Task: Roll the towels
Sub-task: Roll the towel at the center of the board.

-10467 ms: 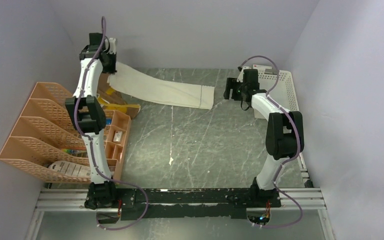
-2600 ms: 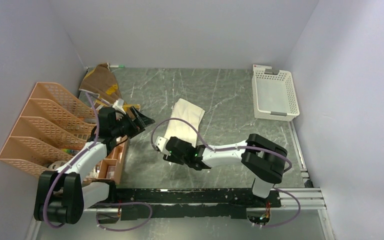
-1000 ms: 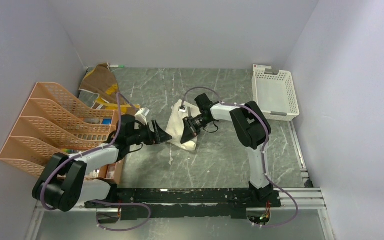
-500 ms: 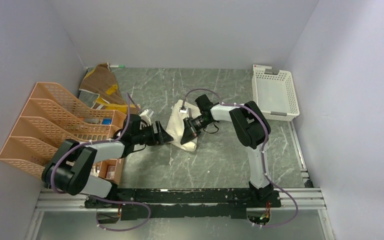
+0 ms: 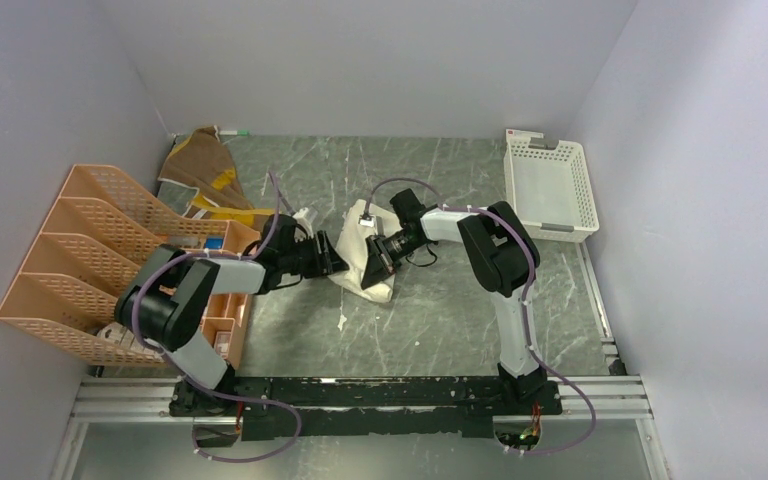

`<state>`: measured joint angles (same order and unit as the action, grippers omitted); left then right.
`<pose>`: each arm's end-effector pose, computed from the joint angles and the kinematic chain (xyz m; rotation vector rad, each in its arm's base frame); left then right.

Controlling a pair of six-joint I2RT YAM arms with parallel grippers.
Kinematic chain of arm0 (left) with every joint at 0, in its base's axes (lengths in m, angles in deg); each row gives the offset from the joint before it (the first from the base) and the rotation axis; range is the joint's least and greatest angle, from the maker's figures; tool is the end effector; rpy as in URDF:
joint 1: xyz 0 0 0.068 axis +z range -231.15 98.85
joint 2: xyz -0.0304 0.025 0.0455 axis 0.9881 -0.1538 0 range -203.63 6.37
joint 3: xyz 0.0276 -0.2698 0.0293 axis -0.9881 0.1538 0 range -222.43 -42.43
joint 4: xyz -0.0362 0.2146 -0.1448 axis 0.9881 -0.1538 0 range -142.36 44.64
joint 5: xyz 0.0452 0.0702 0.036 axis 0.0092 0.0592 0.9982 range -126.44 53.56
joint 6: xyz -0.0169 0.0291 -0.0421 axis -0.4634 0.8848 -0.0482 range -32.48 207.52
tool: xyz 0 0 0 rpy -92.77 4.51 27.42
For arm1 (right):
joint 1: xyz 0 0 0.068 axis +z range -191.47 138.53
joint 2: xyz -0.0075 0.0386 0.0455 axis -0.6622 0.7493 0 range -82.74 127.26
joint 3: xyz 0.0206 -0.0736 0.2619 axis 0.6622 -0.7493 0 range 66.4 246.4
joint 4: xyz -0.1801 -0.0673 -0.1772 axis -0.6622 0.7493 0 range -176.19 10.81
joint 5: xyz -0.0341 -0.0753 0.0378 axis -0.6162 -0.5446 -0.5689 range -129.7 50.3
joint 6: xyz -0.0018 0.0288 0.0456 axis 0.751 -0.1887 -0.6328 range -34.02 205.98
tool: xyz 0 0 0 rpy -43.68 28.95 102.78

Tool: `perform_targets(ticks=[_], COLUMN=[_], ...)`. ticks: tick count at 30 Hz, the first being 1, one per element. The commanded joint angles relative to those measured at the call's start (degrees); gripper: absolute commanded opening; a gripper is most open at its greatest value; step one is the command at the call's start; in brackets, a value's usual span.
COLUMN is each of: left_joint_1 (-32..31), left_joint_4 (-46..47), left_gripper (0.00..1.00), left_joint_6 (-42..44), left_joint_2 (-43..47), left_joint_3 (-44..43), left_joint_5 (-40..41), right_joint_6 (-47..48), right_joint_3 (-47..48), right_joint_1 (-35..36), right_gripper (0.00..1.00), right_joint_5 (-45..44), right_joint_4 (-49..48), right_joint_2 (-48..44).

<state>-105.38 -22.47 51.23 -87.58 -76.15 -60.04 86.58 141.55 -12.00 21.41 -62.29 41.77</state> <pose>0.2648 -0.1347 0.1294 -0.0054 2.3616 -1.0098 0.3337 0.2245 0.0969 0.9165 -2.5184 -1.6243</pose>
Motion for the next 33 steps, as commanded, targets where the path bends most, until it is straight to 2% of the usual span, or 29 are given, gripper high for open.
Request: perform_targets(ticks=[1, 3, 4, 6, 7, 9, 10, 15, 17, 19, 20, 24, 26, 33], left_joint_1=[-0.56, -0.56, -0.56, -0.55, -0.56, -0.53, -0.55, -0.47, -0.47, -0.45, -0.42, -0.27, -0.14, 1.58], left_joint_4=[0.7, 1.24, 1.28, 1.09, 0.9, -0.18, -1.02, -5.0, -7.57, -9.13, -9.21, -8.7, -8.58, -7.45], left_gripper=[0.51, 0.12, 0.07, 0.07, 0.07, 0.07, 0.07, 0.07, 0.07, 0.07, 0.07, 0.07, 0.07, 0.07], left_joint_6=[0.27, -0.59, -0.96, -1.25, -1.61, -1.69, -1.72, -2.92, -3.59, -4.3, -4.75, -6.63, -7.14, -8.51], left_joint_2=[-2.85, -3.24, -3.33, -3.29, -2.97, -2.3, -2.11, -2.92, -3.88, -4.74, -4.95, -5.48, -5.83, -7.58], left_joint_3=[0.67, 0.96, 1.06, 1.17, 1.38, 1.42, 1.17, -0.64, -1.94, -3.01, -3.22, -3.54, -3.76, -3.49], left_joint_5=[-1.14, -1.7, -2.02, -2.46, -2.24, -1.47, -1.03, -0.46, -0.32, -0.37, -0.56, -0.98, -1.59, -5.09], right_joint_6=[0.8, 0.8, 0.83, 0.78, 0.54, -0.93, -1.84, -2.6, 0.43, 6.32, 9.47, 17.91, 18.87, 22.41], right_joint_3=[0.43, 0.58, 0.71, 1.11, 1.21, 0.99, 0.89, -0.83, -5.14, -12.13, -16.08, -27.2, -27.88, -24.25], right_joint_1=[-0.04, -0.15, -0.17, -0.44, -0.65, -0.91, -0.98, 1.52, 5.77, 12.43, 15.94, 28.51, 31.53, 35.02], right_gripper=[0.16, 0.17, 0.17, 0.23, 0.3, 0.58, 0.62, 0.7, 0.73, 0.83, 0.84, 0.85, 0.84, 0.78], right_joint_5=[-4.27, -4.54, -4.81, -6.28, -7.69, -13.39, -19.45, -57.36, -70.3, -79.34, -82.34, -85.36, -85.86, -87.3], right_joint_4=[1.09, 1.35, 1.62, 2.47, 2.72, 2.44, 2.27, -0.02, -4.63, -12.6, -17.43, -29.77, -28.99, -25.03], right_joint_2=[1.22, 1.07, 1.0, 0.07, -0.93, -4.56, -7.26, -22.26, -28.19, -34.26, -36.95, -43.49, -42.71, -32.77])
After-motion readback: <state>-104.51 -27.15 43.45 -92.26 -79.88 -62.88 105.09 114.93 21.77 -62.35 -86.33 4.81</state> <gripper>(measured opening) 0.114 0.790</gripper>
